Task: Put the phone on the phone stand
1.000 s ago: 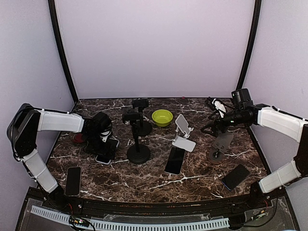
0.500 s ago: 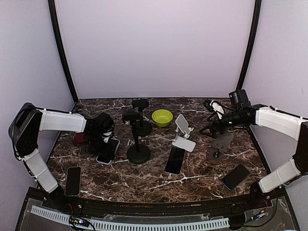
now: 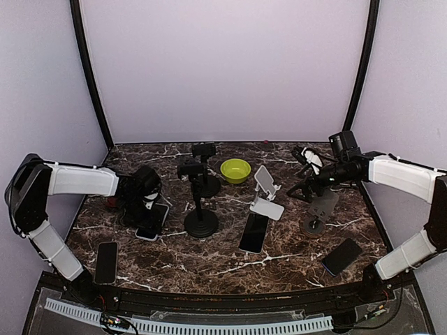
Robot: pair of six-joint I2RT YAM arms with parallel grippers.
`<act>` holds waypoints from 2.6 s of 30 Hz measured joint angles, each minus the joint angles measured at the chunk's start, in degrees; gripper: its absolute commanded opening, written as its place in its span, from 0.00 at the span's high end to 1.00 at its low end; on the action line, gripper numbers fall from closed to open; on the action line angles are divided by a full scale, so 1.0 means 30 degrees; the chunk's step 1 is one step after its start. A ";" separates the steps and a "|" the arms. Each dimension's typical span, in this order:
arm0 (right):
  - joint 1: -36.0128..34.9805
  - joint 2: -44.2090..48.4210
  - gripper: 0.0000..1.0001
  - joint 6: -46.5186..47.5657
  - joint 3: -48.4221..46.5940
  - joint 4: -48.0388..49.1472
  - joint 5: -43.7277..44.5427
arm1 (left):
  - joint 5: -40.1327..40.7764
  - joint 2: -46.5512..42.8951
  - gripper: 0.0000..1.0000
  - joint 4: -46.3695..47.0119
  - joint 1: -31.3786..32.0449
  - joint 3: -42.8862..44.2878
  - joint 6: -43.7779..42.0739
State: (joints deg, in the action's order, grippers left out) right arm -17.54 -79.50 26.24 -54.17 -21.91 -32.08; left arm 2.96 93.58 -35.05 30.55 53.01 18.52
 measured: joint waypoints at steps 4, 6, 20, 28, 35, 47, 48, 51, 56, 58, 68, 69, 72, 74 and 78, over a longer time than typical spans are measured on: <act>-0.0073 -0.0036 0.00 -0.0168 -0.0044 -0.0153 -0.0007 | 0.0495 -0.1617 1.00 -0.0750 0.0000 -0.0393 0.0532; -0.0073 -0.0036 0.00 -0.0270 -0.0277 -0.0444 -0.0007 | 0.0896 -0.2922 1.00 -0.0976 0.0000 -0.0401 0.0787; -0.0073 -0.0255 0.05 -0.0954 -0.7978 -0.4065 -0.0095 | 0.4597 -0.8582 1.00 -0.1632 0.0000 0.5566 0.0168; -0.0080 -0.0379 0.21 -0.3585 -1.0921 -0.4102 -0.0495 | 0.5843 -0.8036 1.00 -0.0838 0.2127 1.0258 -0.2761; -0.0087 -0.0882 0.22 -0.5289 -1.2925 -0.4291 -0.1115 | 0.9151 -0.4175 1.00 0.1778 0.7970 1.5416 -0.7694; -0.0087 0.0153 0.22 -0.7876 -1.4156 -0.4189 -0.4131 | 1.1256 0.3461 1.00 0.4240 1.1191 1.8797 -1.2131; -0.0087 0.0153 0.22 -0.8189 -1.4120 -0.3993 -0.4350 | 1.1322 0.3840 1.00 0.4269 1.1264 1.9030 -1.2254; -0.0087 0.0146 0.25 -0.8910 -1.3784 -0.3526 -0.4772 | 1.1402 0.4284 1.00 0.4393 1.1409 1.9365 -1.2509; -0.0102 0.0124 0.30 -0.9624 -1.3143 -0.3111 -0.5195 | 1.1577 0.4379 1.00 0.4911 1.1606 1.9759 -1.2837; -0.0146 0.0102 0.34 -0.9836 -1.2961 -0.3031 -0.5297 | 1.1766 0.4386 1.00 0.5238 1.1686 1.9839 -1.3005; -0.0976 0.0000 0.68 -1.0032 -1.2553 -0.2565 -0.5931 | 1.3012 0.5741 1.00 0.6404 1.2466 2.0808 -1.4426; -0.1056 -0.0022 0.76 -1.0040 -1.2509 -0.2528 -0.5989 | 1.3100 0.5865 1.00 0.6492 1.2531 2.0822 -1.4520; -0.1137 -0.0073 1.00 -0.9967 -1.2327 -0.2441 -0.6098 | 1.3245 0.6215 0.91 0.6586 1.2626 2.0822 -1.4783; -0.1129 -0.0073 1.00 -1.0222 -1.2094 -0.2288 -0.6215 | 1.3340 0.6295 0.49 0.6623 1.2633 2.0822 -1.4877; -0.1122 -0.0073 1.00 -1.0273 -1.1766 -0.1734 -0.6266 | 1.3449 0.6382 0.02 0.6674 1.2619 2.0822 -1.5030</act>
State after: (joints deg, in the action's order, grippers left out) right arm -20.91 -79.72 -4.58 -89.47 -27.11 -50.87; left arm 43.31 112.73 -15.03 68.40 115.48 -26.57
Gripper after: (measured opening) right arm 0.092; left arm 0.820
